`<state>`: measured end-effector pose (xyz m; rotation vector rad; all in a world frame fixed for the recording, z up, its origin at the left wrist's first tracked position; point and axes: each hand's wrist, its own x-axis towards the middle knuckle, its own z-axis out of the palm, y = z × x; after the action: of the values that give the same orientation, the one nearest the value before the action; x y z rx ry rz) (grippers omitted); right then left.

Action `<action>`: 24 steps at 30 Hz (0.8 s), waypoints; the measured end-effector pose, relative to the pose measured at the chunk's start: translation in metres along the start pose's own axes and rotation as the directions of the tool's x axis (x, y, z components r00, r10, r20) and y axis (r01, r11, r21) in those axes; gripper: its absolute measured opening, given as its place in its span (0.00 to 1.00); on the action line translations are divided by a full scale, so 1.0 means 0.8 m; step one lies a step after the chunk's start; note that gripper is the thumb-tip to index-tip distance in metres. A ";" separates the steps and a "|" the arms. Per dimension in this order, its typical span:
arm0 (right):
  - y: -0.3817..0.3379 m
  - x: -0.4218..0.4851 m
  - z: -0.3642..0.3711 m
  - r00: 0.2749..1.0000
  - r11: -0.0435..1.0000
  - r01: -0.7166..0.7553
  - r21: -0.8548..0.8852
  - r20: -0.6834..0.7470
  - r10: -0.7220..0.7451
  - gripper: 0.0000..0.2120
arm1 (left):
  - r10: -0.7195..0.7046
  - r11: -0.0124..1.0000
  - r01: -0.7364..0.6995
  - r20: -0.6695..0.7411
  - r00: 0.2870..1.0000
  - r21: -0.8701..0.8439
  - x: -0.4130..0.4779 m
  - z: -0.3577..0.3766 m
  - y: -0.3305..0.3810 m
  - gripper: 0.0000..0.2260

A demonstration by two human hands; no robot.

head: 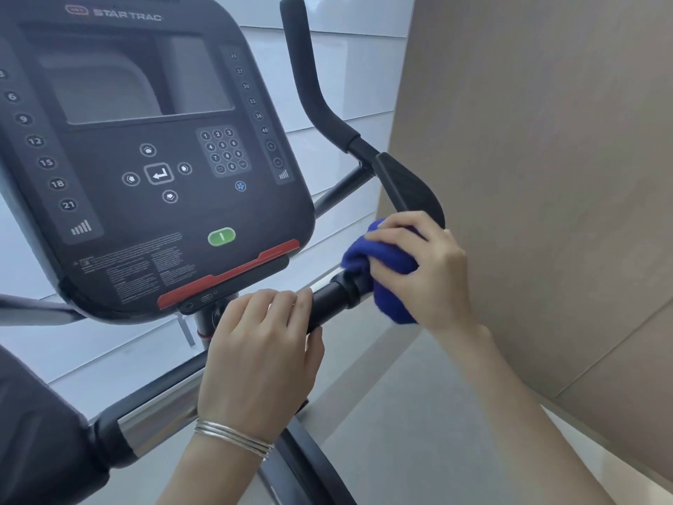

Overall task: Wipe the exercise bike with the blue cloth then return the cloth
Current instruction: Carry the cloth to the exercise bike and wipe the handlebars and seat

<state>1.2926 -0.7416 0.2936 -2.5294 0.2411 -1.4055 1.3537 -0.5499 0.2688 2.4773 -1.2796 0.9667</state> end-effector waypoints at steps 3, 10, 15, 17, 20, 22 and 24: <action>0.035 0.026 -0.009 0.974 0.974 -0.224 -0.034 0.015 0.225 0.08 | -0.017 1.000 0.018 0.006 1.000 -0.009 -0.001 0.000 0.001 0.14; -0.023 -0.008 0.008 0.995 0.989 0.095 -0.117 0.047 -0.090 0.08 | -0.022 1.000 0.022 -0.023 0.999 -0.010 -0.002 0.004 0.002 0.14; 0.009 -0.020 0.018 0.985 0.998 -0.046 -0.035 -0.166 0.040 0.09 | -0.008 1.000 0.008 -0.001 1.000 -0.007 -0.001 0.001 0.000 0.14; 0.036 -0.033 0.017 0.943 0.981 -0.191 0.011 -0.275 0.187 0.09 | -0.010 1.000 0.010 0.015 1.000 -0.010 -0.001 0.000 0.000 0.15; 0.054 -0.064 0.015 0.890 0.950 -0.284 0.131 -0.334 0.312 0.09 | -0.013 1.000 0.013 0.019 1.000 -0.011 0.000 -0.001 0.001 0.15; 0.052 -0.090 0.019 0.879 0.927 -0.321 0.196 -0.302 0.369 0.09 | -0.012 1.000 0.012 0.013 1.000 -0.015 0.001 0.000 0.002 0.15; 0.042 -0.115 0.032 0.878 0.893 -0.358 0.275 -0.227 0.422 0.10 | -0.008 1.000 0.008 0.003 1.000 -0.010 0.001 0.001 0.002 0.15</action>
<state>1.2648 -0.7466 0.1965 -1.9514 0.5768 -1.5160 1.3534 -0.5518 0.2688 2.4753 -1.2720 0.9522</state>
